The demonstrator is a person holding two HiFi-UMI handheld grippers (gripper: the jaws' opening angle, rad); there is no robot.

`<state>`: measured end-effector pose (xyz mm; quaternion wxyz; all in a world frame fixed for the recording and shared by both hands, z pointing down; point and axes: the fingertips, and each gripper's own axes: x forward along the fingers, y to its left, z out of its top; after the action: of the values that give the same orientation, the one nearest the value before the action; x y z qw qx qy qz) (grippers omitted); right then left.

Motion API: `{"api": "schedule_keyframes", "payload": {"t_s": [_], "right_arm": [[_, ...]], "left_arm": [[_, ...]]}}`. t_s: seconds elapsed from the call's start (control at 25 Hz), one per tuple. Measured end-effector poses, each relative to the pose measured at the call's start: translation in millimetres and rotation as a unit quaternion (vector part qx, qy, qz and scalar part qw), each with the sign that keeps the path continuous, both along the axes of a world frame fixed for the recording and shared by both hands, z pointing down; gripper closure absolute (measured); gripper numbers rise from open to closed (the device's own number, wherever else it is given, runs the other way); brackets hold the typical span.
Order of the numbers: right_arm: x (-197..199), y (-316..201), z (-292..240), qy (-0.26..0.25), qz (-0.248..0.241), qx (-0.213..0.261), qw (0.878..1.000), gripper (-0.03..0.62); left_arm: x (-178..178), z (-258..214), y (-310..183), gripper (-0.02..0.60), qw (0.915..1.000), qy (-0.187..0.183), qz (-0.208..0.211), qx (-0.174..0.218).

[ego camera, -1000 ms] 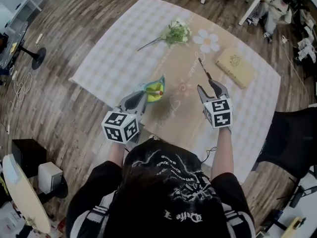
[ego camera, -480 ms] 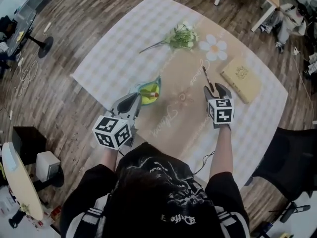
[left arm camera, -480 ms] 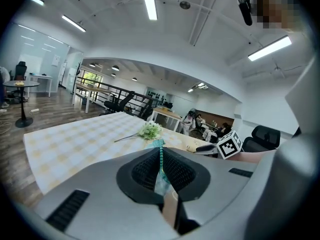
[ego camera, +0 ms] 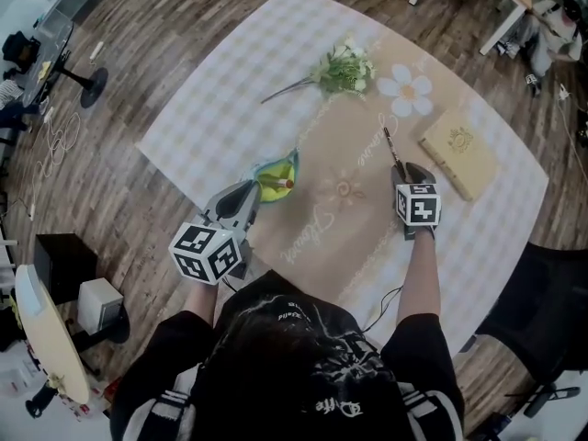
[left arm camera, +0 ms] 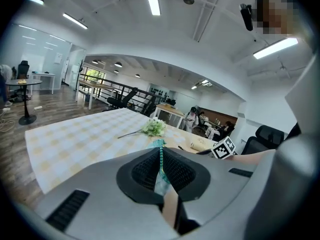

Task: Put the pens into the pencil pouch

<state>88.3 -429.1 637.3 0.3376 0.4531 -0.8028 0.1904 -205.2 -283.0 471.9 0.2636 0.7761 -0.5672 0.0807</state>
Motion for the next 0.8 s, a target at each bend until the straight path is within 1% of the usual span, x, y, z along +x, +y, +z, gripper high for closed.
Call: {"api": "schedule_keyframes", "payload": {"t_s": [0.12, 0.2, 0.36, 0.44, 0.52, 0.64, 0.8], "right_arm": [[-0.9, -2.4, 0.7, -0.010, 0.000, -0.003, 1.000, 0.451], [-3.2, -2.3, 1.2, -0.008, -0.009, -0.001, 1.000, 0.456], [-7.6, 0.7, 2.2, -0.005, -0.027, -0.009, 1.000, 0.508], [-6.1, 0.2, 3.1, -0.012, -0.023, -0.017, 1.000, 0.525], [-5.4, 0.0, 3.2, -0.016, -0.019, -0.021, 0.999, 0.528], [-6.2, 0.7, 2.5, -0.017, -0.011, -0.018, 1.000, 0.528], [2.0, 9.9, -4.3, -0.021, 0.009, -0.013, 1.000, 0.528]], "left_arm": [[-2.0, 1.3, -2.6, 0.548, 1.0000, 0.005, -0.003, -0.002], [-1.9, 0.8, -4.5, 0.548, 1.0000, 0.006, -0.004, 0.001], [2.0, -0.5, -5.1, 0.548, 1.0000, 0.004, 0.003, 0.004], [3.2, -0.6, -3.9, 0.548, 1.0000, 0.004, 0.005, 0.004], [2.4, -1.7, -2.3, 0.548, 1.0000, 0.001, 0.005, 0.004], [-0.9, -3.7, -0.4, 0.548, 1.0000, -0.007, 0.002, 0.003], [-0.4, -3.9, 2.7, 0.548, 1.0000, -0.003, 0.000, 0.005]]}}
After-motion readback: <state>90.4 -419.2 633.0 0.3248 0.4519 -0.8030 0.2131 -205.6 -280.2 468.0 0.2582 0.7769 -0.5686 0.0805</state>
